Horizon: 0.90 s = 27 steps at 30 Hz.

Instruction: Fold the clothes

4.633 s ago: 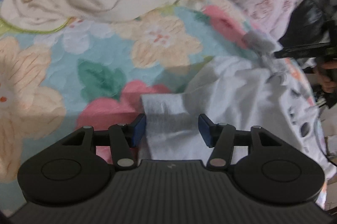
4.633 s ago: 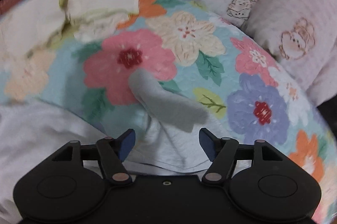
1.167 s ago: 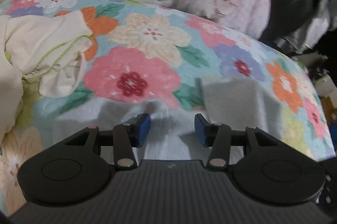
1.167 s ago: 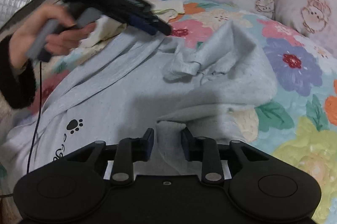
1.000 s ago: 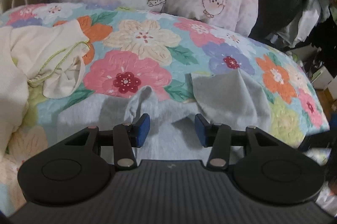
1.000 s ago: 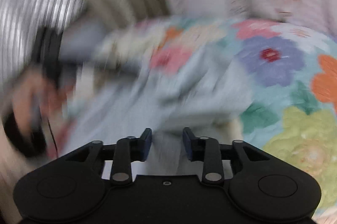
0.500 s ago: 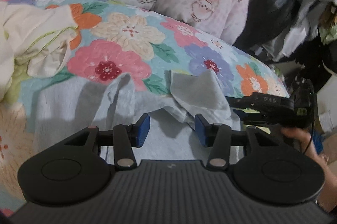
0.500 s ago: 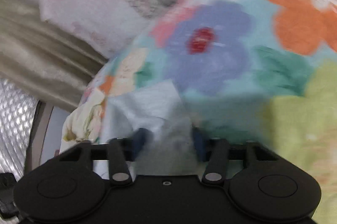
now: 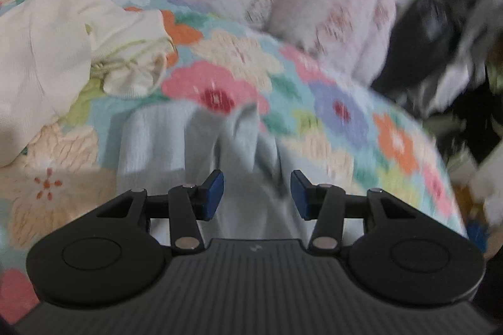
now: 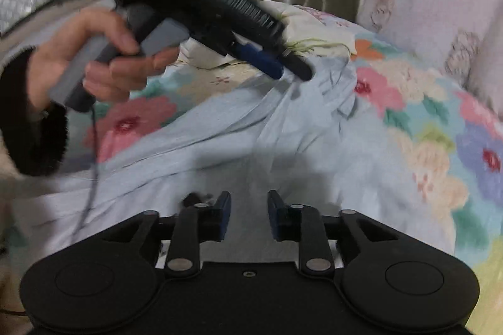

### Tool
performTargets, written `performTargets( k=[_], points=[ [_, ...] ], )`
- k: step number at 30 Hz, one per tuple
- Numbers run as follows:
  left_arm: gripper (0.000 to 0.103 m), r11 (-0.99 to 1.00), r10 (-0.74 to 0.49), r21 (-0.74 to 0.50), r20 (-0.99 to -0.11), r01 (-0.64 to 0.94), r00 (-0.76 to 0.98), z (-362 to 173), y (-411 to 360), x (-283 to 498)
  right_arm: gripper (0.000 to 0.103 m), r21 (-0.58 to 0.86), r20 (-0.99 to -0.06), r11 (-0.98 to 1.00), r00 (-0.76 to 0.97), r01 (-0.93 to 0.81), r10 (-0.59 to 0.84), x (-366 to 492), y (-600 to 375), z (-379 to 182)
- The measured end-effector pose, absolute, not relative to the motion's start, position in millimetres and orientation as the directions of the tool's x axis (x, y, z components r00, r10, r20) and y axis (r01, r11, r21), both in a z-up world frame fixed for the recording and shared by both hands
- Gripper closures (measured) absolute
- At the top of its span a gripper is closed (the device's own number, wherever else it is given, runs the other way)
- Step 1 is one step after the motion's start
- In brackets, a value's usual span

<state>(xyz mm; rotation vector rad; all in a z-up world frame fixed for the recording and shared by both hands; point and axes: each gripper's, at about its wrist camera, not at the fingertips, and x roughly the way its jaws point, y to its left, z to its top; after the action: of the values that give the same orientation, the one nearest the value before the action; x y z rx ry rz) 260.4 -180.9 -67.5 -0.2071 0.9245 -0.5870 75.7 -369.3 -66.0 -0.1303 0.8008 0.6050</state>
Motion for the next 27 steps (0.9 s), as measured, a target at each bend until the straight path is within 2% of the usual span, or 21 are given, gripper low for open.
performTargets(
  k=[1,3,8,9,10,12,19,21,23,26,27],
  points=[
    [0.047,0.825,-0.557,-0.403,-0.703,0.397,0.443,-71.0,-181.7,255.3,0.054,0.114,-0.698,0.841,0.560,-0.529,0.447,67.9,-377.0,-62.0],
    [0.043,0.822,-0.551,-0.387,-0.728,0.418,0.408,-77.9,-183.5,245.0,0.053,0.099,-0.683,0.876,0.608,-0.471,0.404,49.2,-395.0,-54.2],
    [0.043,0.832,-0.540,-0.411,-0.751,0.372,0.380,-99.1,-194.2,247.4,0.049,-0.053,-0.699,0.946,0.688,-0.320,0.194,30.3,-424.0,-50.1],
    [0.047,0.836,-0.537,-0.412,-0.751,0.363,0.383,-101.9,-197.4,248.9,0.047,-0.077,-0.697,0.950,0.698,-0.303,0.166,30.7,-424.7,-50.9],
    [0.068,0.846,-0.521,-0.402,-0.761,0.350,0.386,-105.1,-200.8,250.5,0.042,-0.092,-0.692,0.950,0.705,-0.298,0.155,34.3,-422.9,-52.5],
    [0.094,0.869,-0.479,-0.356,-0.782,0.344,0.400,-108.3,-204.4,251.8,0.040,-0.127,-0.681,0.945,0.719,-0.302,0.139,41.1,-416.1,-58.4],
    [0.098,0.851,-0.516,-0.364,-0.719,0.380,0.466,-81.6,-192.8,246.8,0.035,-0.277,-0.678,0.854,0.719,-0.441,0.151,76.6,-372.2,-87.0],
    [0.098,0.829,-0.551,-0.382,-0.679,0.408,0.485,-65.2,-195.0,247.7,0.040,-0.362,-0.684,0.794,0.718,-0.489,0.130,91.4,-365.3,-94.3],
    [0.098,0.803,-0.591,-0.399,-0.629,0.444,0.504,-49.1,-200.1,250.4,0.097,-0.381,-0.708,0.763,0.695,-0.522,0.122,108.3,-375.9,-87.4],
    [0.097,0.773,-0.632,-0.406,-0.564,0.488,0.532,-30.3,-213.2,259.8,0.098,-0.266,-0.691,0.858,0.707,-0.439,0.148,138.2,-423.1,-53.9],
    [0.091,0.770,-0.635,-0.401,-0.551,0.496,0.541,-26.3,-219.5,265.1,0.098,-0.232,-0.666,0.910,0.738,-0.343,0.108,149.8,-448.5,-41.9]
  ],
)
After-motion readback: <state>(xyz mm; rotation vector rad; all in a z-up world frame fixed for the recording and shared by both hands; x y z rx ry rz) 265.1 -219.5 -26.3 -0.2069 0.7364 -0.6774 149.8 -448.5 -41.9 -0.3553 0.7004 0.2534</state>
